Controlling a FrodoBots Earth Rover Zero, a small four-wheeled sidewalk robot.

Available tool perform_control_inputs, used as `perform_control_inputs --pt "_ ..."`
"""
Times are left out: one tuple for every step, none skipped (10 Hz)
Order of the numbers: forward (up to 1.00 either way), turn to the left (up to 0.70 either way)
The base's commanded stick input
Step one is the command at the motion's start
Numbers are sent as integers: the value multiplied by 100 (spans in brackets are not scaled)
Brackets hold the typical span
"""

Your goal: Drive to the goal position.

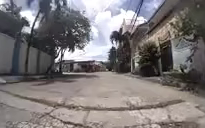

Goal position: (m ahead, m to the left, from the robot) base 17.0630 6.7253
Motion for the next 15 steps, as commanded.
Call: perform_control_inputs --pt "70 0" --pt "70 0" --pt "70 0" --pt "70 0" --pt "70 0" --pt "70 0" --pt "70 0" --pt "70 0" --pt "70 0" --pt "70 0" --pt "70 0" --pt "70 0" --pt "70 0" --pt "70 0" --pt "70 0"
